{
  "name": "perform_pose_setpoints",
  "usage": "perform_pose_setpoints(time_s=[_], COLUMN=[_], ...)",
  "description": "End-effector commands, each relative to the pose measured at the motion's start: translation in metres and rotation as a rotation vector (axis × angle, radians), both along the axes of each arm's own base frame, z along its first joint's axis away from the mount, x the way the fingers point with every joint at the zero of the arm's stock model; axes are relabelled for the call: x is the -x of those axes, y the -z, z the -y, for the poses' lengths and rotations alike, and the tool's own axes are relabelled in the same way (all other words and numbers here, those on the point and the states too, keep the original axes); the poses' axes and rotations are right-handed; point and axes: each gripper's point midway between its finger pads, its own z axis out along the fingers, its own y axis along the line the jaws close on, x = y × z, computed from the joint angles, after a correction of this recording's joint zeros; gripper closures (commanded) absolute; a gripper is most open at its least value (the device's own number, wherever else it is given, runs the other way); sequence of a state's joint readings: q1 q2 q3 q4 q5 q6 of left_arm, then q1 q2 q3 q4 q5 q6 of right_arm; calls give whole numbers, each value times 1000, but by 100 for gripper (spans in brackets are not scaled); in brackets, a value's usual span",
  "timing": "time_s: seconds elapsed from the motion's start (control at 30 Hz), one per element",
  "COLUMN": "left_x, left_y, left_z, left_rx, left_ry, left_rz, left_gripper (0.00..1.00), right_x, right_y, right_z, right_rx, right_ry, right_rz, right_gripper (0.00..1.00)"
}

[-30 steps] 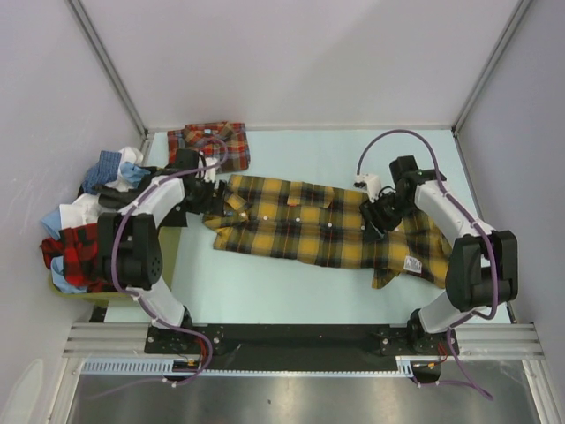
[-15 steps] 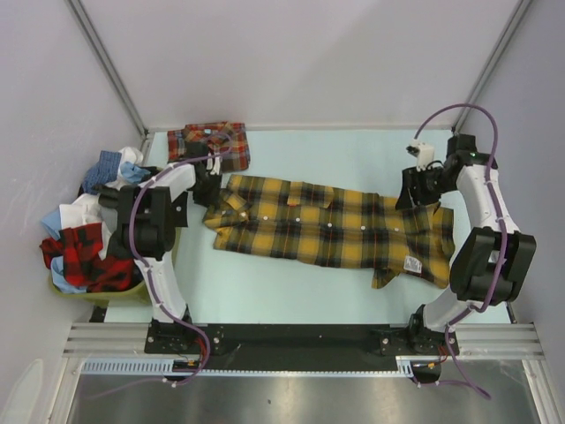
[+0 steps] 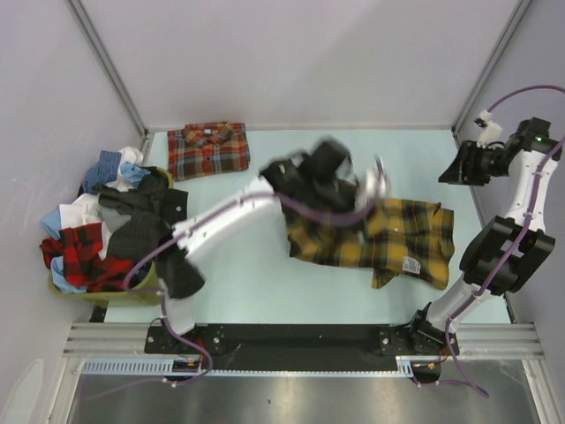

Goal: Fold and stack the long sleeve shirts
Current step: Flatten the shirt out

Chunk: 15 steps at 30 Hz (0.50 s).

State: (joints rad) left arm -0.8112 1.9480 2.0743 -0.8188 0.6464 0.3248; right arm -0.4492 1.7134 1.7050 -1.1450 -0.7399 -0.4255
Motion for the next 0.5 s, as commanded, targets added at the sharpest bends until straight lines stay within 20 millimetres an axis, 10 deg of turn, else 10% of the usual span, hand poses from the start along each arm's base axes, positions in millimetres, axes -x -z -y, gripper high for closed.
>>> perform_pose_setpoints(time_s=[0.0, 0.07, 0.1, 0.2, 0.47], left_x=[133, 138, 139, 112, -8], left_y=[55, 95, 102, 97, 102], left_z=[-56, -77, -84, -94, -161], left_rx=[-158, -250, -281, -230, -28], left_ry=[370, 382, 386, 299, -275], left_rz=[-149, -156, -158, -126, -369], left_gripper=[100, 78, 45, 25, 27], right_x=[25, 39, 43, 60, 92], right_y=[-3, 8, 13, 33, 54], right_z=[21, 19, 13, -8, -140], right_rx=[-13, 5, 21, 47, 93], right_ry=[-1, -22, -60, -134, -497], right_rz=[-85, -137, -146, -209, -160], right_gripper=[52, 46, 45, 41, 46])
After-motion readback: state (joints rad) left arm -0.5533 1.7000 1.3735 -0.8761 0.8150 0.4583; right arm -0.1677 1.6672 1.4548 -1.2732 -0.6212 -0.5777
